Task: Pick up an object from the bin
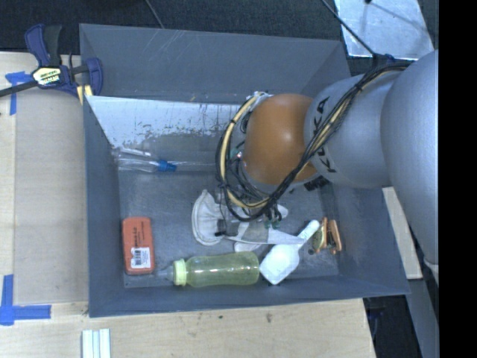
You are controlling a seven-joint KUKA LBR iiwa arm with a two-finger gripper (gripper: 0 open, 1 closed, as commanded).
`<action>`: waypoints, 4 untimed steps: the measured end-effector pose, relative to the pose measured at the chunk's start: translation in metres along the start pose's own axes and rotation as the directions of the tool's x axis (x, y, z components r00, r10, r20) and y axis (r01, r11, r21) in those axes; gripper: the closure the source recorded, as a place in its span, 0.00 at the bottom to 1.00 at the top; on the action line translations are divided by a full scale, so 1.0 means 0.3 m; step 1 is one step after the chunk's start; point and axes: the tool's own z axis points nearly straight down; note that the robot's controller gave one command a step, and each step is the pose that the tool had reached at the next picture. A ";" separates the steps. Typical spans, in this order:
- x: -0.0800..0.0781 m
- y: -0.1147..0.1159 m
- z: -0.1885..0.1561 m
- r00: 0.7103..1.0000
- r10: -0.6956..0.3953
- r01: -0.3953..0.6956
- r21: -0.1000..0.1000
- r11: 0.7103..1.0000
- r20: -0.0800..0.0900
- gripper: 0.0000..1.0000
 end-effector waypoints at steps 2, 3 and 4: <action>0.041 -0.206 -0.411 0.998 -0.064 0.064 0.001 0.998 -0.006 1.00; 0.041 -0.205 -0.411 0.998 -0.064 0.064 0.000 0.998 -0.006 1.00; 0.045 -0.214 -0.545 0.998 -0.067 0.067 0.000 0.998 -0.014 1.00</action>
Offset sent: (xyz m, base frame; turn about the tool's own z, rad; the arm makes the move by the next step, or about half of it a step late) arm -0.0081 -0.0623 0.1230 -0.0662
